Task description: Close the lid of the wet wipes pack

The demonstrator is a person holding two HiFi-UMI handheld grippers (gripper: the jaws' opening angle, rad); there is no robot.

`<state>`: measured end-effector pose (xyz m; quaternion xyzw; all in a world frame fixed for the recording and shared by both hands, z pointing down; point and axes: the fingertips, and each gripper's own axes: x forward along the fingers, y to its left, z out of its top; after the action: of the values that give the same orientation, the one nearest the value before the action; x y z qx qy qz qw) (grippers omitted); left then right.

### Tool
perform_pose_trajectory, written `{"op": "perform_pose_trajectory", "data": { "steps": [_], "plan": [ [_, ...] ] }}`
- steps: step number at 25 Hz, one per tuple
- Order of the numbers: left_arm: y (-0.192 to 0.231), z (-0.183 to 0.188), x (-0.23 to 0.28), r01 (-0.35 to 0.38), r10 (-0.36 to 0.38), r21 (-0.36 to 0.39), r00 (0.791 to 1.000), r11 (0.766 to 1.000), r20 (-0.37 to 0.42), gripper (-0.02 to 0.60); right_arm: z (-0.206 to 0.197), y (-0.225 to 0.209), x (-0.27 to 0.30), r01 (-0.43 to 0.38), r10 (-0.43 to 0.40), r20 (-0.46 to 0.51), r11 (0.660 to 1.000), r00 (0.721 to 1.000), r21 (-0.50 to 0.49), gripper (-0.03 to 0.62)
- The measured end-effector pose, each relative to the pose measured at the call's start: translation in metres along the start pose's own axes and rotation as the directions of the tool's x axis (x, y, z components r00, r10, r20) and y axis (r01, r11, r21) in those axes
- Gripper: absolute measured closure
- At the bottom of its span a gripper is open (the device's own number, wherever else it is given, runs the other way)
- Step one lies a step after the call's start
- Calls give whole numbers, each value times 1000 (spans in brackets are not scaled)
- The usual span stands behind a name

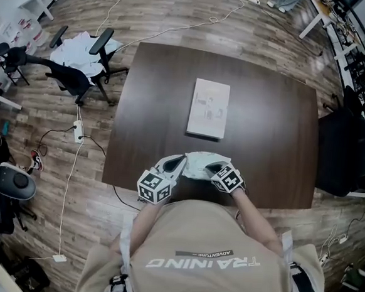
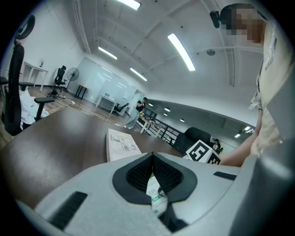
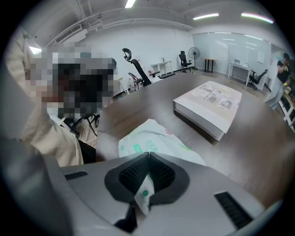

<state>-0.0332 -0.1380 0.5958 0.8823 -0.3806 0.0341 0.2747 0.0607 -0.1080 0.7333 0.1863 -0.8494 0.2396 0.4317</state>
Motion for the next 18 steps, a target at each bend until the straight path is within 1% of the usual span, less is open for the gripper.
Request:
{"op": "perform_pose_trajectory", "data": {
  "steps": [4,8,10,14,18],
  "plan": [
    [-7,-2,6,22,-22,8,1000,1000,-15,572,0,0,-1,-14,14,15,1000,1000,14,580],
    [-8,-7,9,39,-38,9,999,999,-38,572,1,-1,1,1,-1,25,1000,1000,21,580],
    [-8,-9,9,40,-40,10,998,999,-44,572,1,-2,1,3,-5,45,999,999,47,580],
    [-10,-3,9,41,-40,22,999,999,-35,572,-1,-4,-7,-18,7,81,990,997,137,580],
    [-8,11,7,28,-28,42,999,999,-18,572,12,-5,-28,-17,-4,140,988,990,152,580]
  ]
}}
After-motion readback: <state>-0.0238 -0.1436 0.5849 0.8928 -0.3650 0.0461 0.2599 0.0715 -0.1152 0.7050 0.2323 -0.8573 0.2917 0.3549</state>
